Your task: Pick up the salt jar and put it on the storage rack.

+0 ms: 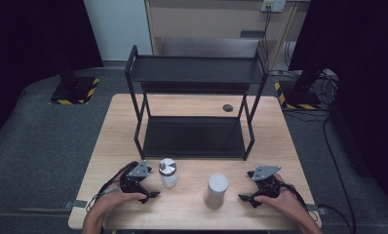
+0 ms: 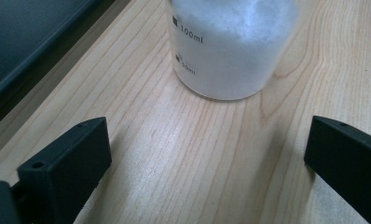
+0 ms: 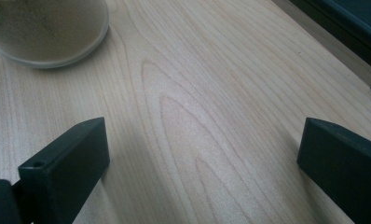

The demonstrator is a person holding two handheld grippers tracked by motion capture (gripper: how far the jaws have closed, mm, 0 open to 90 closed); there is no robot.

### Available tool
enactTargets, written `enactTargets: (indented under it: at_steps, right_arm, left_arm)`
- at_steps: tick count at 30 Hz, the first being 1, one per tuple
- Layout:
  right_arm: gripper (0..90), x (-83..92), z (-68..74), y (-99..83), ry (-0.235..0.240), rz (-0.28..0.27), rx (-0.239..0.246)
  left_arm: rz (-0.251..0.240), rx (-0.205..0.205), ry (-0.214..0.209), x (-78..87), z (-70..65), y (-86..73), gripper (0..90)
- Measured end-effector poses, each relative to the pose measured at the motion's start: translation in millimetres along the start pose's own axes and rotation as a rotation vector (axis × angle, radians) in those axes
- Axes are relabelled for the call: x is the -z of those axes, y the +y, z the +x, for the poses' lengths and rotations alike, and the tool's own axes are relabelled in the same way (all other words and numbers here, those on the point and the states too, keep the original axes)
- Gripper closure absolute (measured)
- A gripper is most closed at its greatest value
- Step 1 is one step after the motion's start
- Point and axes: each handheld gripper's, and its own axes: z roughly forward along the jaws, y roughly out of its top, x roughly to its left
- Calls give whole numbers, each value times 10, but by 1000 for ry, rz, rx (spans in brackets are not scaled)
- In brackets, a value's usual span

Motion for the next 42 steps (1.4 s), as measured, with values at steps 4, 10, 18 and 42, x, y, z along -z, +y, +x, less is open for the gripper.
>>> enactTargets:
  at_steps: [4,10,18,42]
  right_arm:
    - [16,-3,17,4,-5,3,-4]
    - [16,-3,22,5,-7,3,-6]
    - [15,-1,37,2,-13,3,-13]
    - [15,1,49,1,-17,3,-17]
  left_arm:
    - [0,0,0,0,0,0,0]
    - [-1,1,-1,0,1,-1,0]
    - [-4,4,4,2,-4,-7,0]
    - [-72,9,-12,-63,-11,73,12]
